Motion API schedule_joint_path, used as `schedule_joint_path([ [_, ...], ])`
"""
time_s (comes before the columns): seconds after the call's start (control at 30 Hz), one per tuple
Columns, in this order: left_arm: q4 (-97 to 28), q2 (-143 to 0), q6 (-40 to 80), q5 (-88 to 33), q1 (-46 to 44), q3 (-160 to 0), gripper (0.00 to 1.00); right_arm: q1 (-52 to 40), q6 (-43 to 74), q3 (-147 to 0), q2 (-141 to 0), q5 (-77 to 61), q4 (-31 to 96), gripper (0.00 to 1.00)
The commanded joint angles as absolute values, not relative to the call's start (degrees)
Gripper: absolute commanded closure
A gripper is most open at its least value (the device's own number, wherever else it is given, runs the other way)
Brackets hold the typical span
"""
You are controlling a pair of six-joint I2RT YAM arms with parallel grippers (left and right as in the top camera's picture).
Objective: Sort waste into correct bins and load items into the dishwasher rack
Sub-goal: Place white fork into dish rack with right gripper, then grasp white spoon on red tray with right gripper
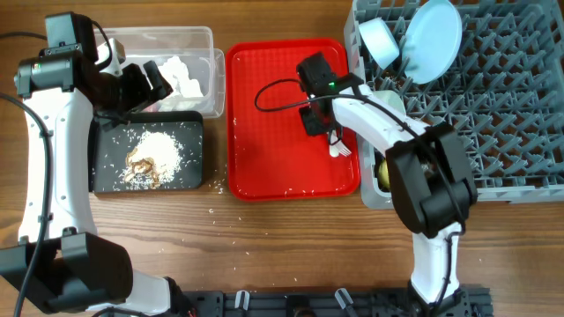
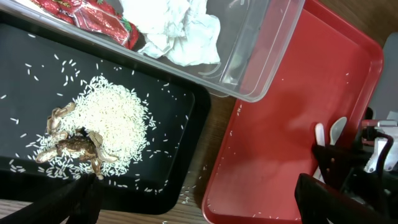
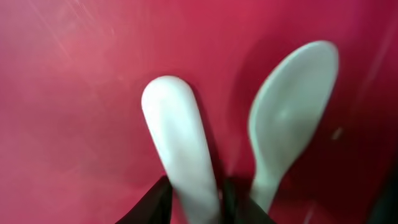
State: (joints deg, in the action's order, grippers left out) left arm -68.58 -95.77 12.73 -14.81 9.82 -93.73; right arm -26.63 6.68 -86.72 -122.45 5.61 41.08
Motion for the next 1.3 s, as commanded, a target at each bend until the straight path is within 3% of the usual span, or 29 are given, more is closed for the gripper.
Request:
schedule_joint_path([
  [0.0, -68.4, -95.0, 12.4, -14.5, 10.0, -94.5, 0.00, -26.5, 5.5, -86.1, -124.4, 3.8, 41.4, 0.72],
  [0.03, -68.4, -95.0, 12.4, -14.5, 10.0, -94.5, 0.00, -26.5, 5.5, -85.8, -124.4, 2.6, 41.6, 0.72],
  [0.2, -68.4, -95.0, 12.4, -14.5, 10.0, -94.5, 0.00, -26.4, 5.6, -85.6, -124.4, -0.1, 44.6, 0.94],
  [0.33, -68.4, -95.0, 12.4, -14.5, 10.0, -94.5, 0.00, -26.4, 6.1, -87.8, -123.6, -1.7, 46.9, 0.95],
  [0.57, -68.4, -95.0, 12.4, -14.5, 10.0, -94.5, 0.00, -25.7, 8.5, -98.5, -108.5, -6.3, 58.2, 0.96],
  [0.7, -68.4, -95.0, 12.4, -14.5, 10.0, -94.5, 0.00, -14.6, 14.2, -98.5, -95.7, 0.5, 62.0, 0.96],
  [0.83, -68.4, -95.0, 12.4, -14.5, 10.0, -94.5, 0.00, -0.2, 25.2, -95.3, -95.9, 1.8, 64.1, 0.96],
  [0.9, -68.4, -95.0, 12.4, -14.5, 10.0, -94.5, 0.00, 3.5, 31.5, -91.0, -97.2, 3.9, 62.6, 0.95],
  [0.97, -68.4, -95.0, 12.4, -14.5, 10.0, -94.5, 0.00, 5.6, 33.1, -85.2, -98.2, 3.3, 57.4, 0.80],
  [1.03, -68.4, -95.0, 12.4, -14.5, 10.0, -94.5, 0.00, 5.6, 32.5, -84.1, -98.2, 2.7, 55.7, 0.78],
  [1.17, -68.4, -95.0, 12.4, -14.5, 10.0, -94.5, 0.00, 4.6, 21.2, -86.6, -95.0, -10.1, 53.6, 0.77],
  [1.27, -68.4, -95.0, 12.4, -14.5, 10.0, -94.5, 0.00, -6.6, 13.3, -87.0, -90.0, -13.7, 50.6, 0.69],
])
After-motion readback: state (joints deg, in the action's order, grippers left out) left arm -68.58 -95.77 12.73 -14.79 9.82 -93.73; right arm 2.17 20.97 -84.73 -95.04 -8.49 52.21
